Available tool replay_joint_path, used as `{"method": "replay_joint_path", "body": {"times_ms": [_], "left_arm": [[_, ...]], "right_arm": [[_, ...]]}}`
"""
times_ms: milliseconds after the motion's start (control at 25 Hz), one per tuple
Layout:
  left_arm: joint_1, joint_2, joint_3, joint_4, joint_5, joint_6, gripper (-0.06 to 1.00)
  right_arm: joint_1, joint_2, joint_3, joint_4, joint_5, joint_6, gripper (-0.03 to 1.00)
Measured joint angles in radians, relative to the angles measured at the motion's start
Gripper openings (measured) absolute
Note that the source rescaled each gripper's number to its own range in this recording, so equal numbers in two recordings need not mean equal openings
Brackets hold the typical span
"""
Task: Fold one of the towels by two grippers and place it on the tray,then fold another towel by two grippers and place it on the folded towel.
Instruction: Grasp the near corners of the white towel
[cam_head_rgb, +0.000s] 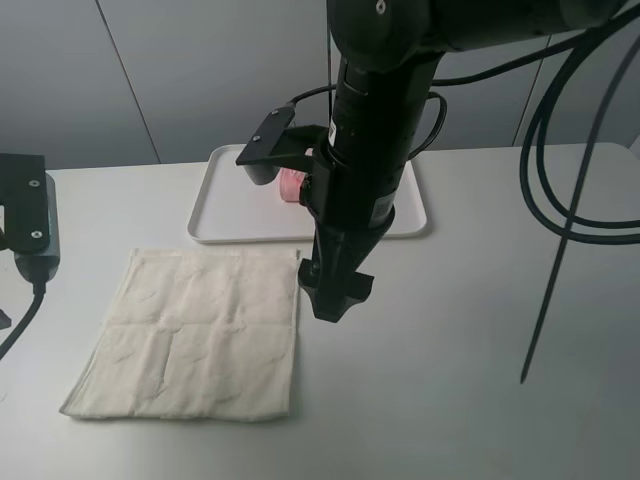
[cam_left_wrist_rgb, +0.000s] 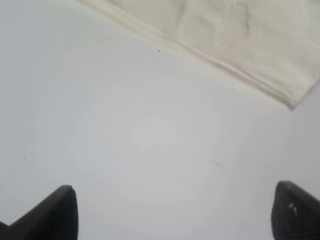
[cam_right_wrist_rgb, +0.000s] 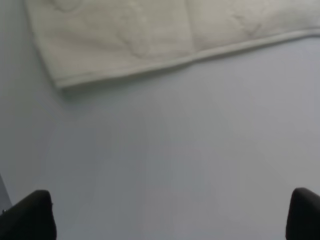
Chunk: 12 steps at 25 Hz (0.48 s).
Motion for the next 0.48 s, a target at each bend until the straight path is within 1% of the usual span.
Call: {"method": "replay_joint_path", "body": {"times_ms": [160, 240, 360, 480], "left_arm": [[0.000, -0.002, 0.121, 0.000, -0.068, 0.119, 0.99], [0.000, -0.002, 0.178, 0.000, -0.110, 0.158, 0.99], [0.000, -0.002, 0.238, 0.000, -0.175, 0.191, 0.99], [0.000, -0.002, 0.263, 0.000, -0.249, 0.203, 0.99]], "right_arm": [[0.081, 0.000, 0.072, -0.058, -0.039, 0.000, 0.99], [0.120, 0.000, 0.082, -0.074, -0.051, -0.015, 0.99], [0.153, 0.000, 0.082, -0.103, -0.064, -0.073, 0.99], [0.160, 0.000, 0.083, -0.115, -0.073, -0.112, 0.99]]}}
